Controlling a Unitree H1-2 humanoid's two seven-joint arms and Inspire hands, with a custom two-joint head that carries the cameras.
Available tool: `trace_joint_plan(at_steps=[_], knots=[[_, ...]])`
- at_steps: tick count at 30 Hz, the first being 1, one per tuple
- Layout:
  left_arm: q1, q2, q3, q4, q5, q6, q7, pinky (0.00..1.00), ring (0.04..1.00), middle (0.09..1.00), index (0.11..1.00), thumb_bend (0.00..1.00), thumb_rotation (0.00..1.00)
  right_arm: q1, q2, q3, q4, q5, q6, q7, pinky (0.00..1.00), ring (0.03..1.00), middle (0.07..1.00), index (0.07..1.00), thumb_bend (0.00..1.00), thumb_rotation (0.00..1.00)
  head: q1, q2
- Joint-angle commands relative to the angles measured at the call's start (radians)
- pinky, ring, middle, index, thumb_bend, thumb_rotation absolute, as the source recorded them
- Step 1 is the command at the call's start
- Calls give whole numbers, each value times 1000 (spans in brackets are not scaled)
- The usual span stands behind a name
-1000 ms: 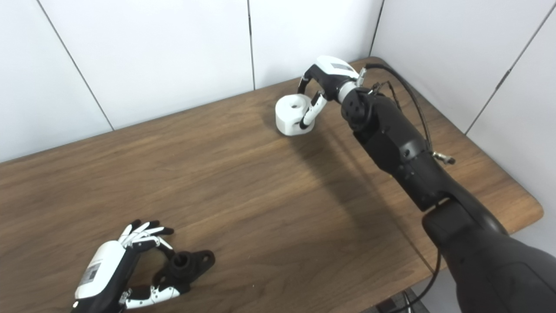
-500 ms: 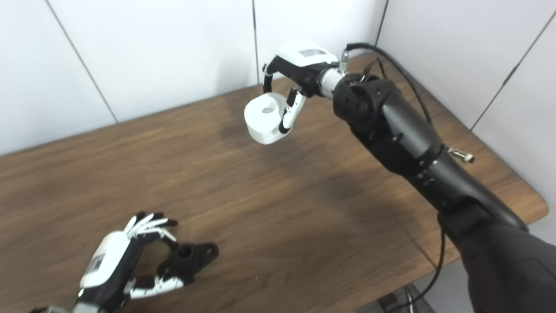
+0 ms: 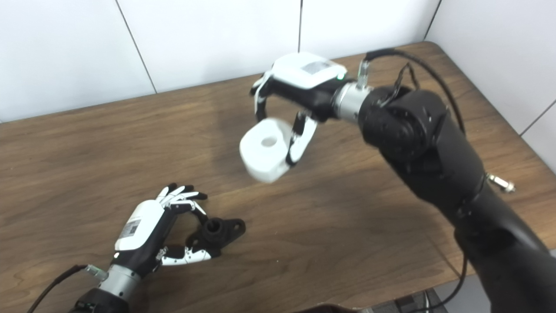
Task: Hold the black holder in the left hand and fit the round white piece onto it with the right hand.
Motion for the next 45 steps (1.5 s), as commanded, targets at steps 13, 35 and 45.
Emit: trace_joint_plan(at_steps=[13,35,45], knots=[[6,-11,-47,10,31,48,-56,1000,901,796,485,523,53,37,114,22,-78,-8,-74,-30,1000,921,823,482,525,138,48,8],[1,-48,-75,26,59,86,-54,1000,911,804,485,524,55,74,196,59,-26,7,-211,-99,1000,935,823,483,523,144,125,3],[-1,-47,-83,26,61,85,-46,1000,909,803,485,524,57,73,201,67,-21,-2,-223,-94,1000,934,825,483,524,141,127,12]])
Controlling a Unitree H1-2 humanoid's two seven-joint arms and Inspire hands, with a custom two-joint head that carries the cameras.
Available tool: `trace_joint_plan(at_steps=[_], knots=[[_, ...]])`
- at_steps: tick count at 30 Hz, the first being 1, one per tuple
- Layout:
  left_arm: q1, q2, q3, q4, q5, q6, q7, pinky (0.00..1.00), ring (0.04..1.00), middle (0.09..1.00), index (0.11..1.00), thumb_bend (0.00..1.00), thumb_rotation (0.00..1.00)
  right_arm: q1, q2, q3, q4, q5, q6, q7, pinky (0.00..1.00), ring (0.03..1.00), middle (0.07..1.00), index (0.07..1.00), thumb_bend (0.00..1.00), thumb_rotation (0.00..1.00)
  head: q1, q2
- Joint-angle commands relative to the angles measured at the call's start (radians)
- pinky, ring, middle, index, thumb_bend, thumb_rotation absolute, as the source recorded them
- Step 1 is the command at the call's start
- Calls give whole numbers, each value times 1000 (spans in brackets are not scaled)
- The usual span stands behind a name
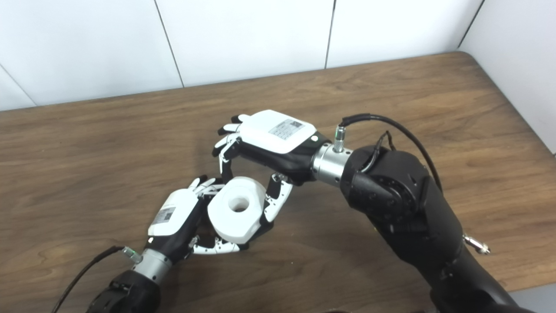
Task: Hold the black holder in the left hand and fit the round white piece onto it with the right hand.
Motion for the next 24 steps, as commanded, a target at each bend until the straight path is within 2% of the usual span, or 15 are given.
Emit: trace_joint_plan(at_steps=[1,24], knots=[[14,1,-25,28,8,12,-49,1000,909,803,485,524,56,-28,-1,-8,-10,-5,-19,-20,1000,935,826,483,524,140,-1,3],[9,4,-25,11,5,29,-62,1000,913,805,485,524,56,1,0,-22,15,-2,-63,-55,1000,926,813,483,525,138,-17,12]])
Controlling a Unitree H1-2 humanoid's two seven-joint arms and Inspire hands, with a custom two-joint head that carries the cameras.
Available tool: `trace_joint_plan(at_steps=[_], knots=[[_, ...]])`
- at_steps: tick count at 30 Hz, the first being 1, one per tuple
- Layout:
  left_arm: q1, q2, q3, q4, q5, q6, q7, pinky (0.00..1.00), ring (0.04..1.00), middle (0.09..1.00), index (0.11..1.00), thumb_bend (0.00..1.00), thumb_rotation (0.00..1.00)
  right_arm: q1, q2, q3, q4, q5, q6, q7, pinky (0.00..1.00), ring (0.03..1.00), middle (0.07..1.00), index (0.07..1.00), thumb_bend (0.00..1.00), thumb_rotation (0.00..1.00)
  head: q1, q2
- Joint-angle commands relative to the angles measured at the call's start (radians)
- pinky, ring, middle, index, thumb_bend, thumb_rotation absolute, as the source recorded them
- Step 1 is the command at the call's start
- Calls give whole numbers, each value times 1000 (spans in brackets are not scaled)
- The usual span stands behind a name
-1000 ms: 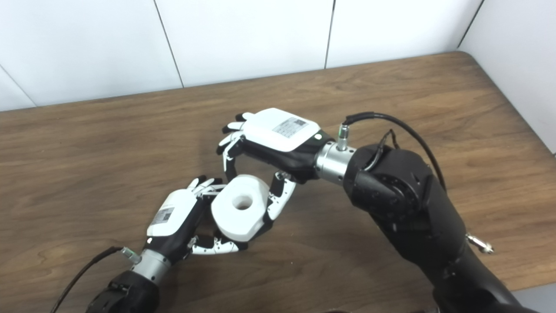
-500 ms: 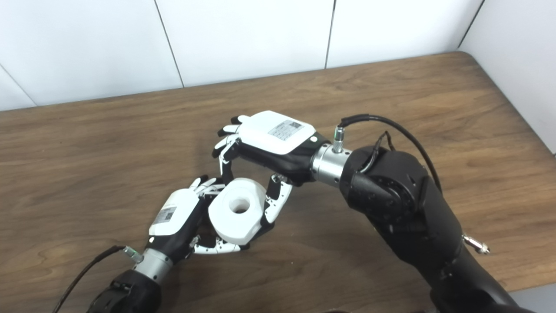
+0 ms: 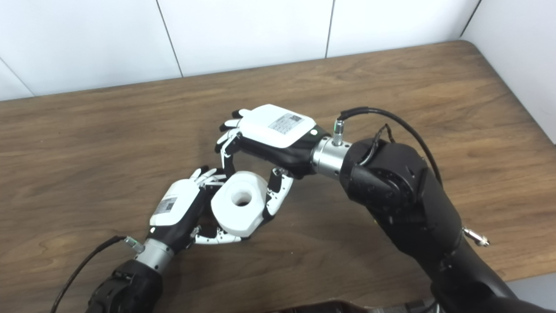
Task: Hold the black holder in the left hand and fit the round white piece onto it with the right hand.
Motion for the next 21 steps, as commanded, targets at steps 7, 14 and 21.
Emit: trace_joint_plan(at_steps=[7,14,21], knots=[[12,11,-18,20,-3,6,-50,1000,909,801,485,524,55,-11,-1,-19,-10,-8,-29,-56,1000,929,816,483,525,139,-6,0],[13,10,-17,18,-7,9,-53,1000,911,803,485,523,55,-12,-6,-21,-7,-5,-29,-61,1000,931,816,484,524,139,-7,-1],[11,11,-18,19,-4,3,-47,1000,906,800,484,523,55,-17,-8,-19,-1,-13,-34,-58,1000,929,815,483,525,139,-6,2]])
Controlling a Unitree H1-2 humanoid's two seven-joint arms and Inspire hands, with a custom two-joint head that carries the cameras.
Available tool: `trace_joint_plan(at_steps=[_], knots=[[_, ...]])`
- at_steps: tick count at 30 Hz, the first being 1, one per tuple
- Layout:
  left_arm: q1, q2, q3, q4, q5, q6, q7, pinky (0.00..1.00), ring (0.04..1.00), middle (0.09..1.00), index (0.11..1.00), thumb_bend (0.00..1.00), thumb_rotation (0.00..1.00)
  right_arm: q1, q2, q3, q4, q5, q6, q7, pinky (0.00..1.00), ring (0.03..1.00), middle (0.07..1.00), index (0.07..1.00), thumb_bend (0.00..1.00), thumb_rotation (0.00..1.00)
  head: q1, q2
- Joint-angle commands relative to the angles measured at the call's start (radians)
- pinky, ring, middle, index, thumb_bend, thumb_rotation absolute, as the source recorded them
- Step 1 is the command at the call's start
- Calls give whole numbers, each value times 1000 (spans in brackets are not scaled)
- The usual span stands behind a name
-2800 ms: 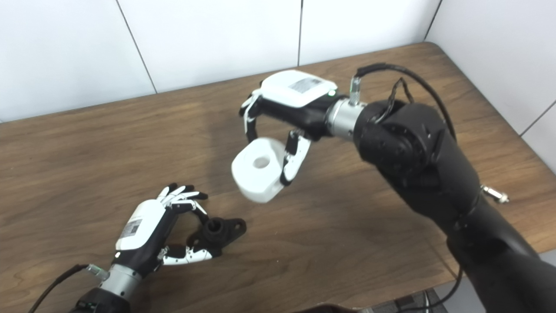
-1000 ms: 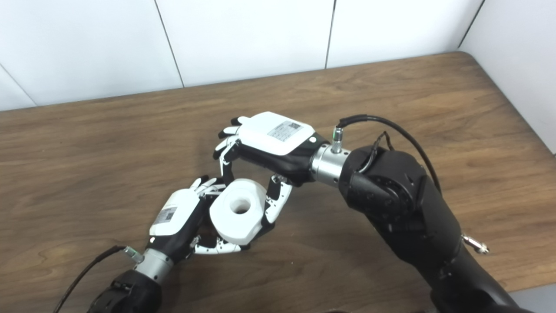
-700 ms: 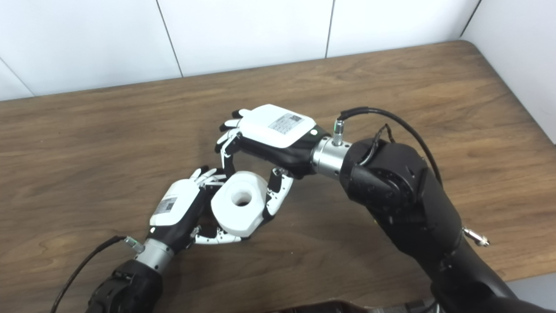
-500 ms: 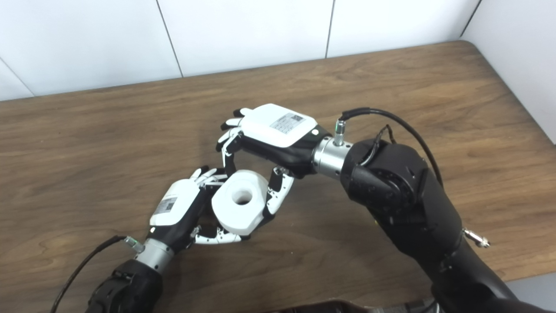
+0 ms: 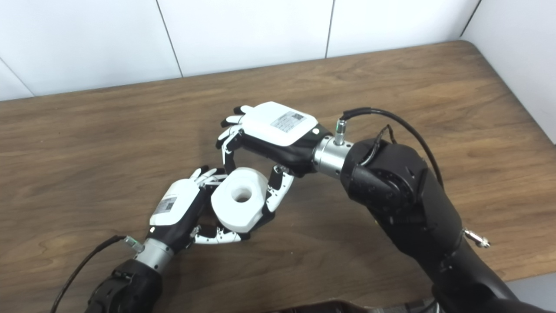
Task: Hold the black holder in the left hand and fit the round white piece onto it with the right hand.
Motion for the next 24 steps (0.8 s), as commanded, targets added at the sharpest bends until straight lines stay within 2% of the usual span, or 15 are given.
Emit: trace_joint_plan(at_steps=[1,13,24], knots=[[14,9,-18,20,1,4,-45,1000,905,799,484,523,55,-22,-6,-18,-11,-5,-19,-30,1000,929,814,483,525,139,0,1],[13,7,-14,21,-3,1,-38,1000,902,795,484,524,55,-30,-18,-21,-17,-2,-17,-8,1000,929,812,483,525,136,-10,3],[13,8,-12,19,-8,2,-41,1000,902,796,484,523,54,-5,-5,-9,-10,-11,-39,-29,1000,920,807,483,525,138,-20,9]])
